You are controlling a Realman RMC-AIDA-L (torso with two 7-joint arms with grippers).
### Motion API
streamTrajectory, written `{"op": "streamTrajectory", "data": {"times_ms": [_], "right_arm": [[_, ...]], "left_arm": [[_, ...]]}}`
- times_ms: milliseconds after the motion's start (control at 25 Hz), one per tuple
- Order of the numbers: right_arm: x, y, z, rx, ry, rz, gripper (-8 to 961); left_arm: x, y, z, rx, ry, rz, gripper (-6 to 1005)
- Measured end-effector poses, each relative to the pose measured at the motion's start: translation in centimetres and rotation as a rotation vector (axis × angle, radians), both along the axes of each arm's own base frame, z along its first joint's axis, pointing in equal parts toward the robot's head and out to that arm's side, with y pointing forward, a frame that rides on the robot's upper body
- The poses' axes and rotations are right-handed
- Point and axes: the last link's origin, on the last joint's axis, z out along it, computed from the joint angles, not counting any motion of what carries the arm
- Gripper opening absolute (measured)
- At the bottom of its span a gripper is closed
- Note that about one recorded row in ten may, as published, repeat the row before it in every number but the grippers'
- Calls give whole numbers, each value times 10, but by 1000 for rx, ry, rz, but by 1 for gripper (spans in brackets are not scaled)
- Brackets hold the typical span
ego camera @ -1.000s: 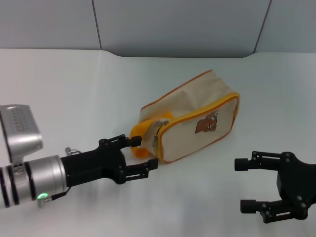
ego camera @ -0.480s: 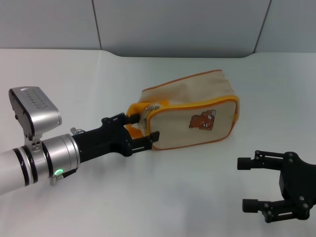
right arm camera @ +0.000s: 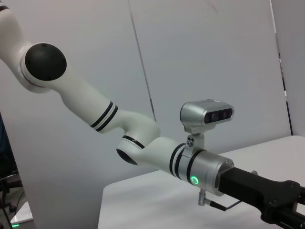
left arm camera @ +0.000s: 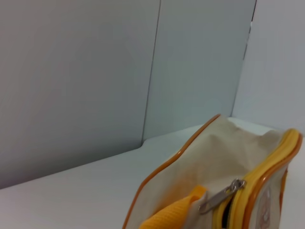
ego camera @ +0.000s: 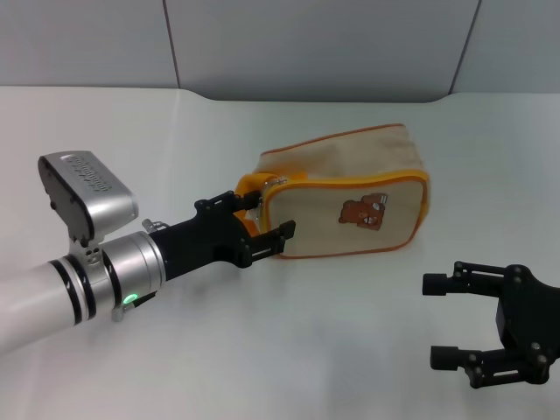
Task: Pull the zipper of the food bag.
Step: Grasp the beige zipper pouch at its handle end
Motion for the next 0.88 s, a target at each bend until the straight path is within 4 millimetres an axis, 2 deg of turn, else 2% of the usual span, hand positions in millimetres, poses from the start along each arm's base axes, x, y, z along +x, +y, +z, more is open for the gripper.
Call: {"op": "streamTrajectory", "data": {"times_ms": [280, 560, 880], "right_arm": [[-1, 1, 0, 17, 12, -7, 841], [1, 3, 5, 86, 43, -13, 841], [1, 4, 4, 96, 44, -18, 841]], "left_arm": [[6, 6, -5, 16, 16, 2, 786], [6, 5, -6, 18, 1, 9, 379], [9, 4, -5, 21, -24, 13, 324]]}}
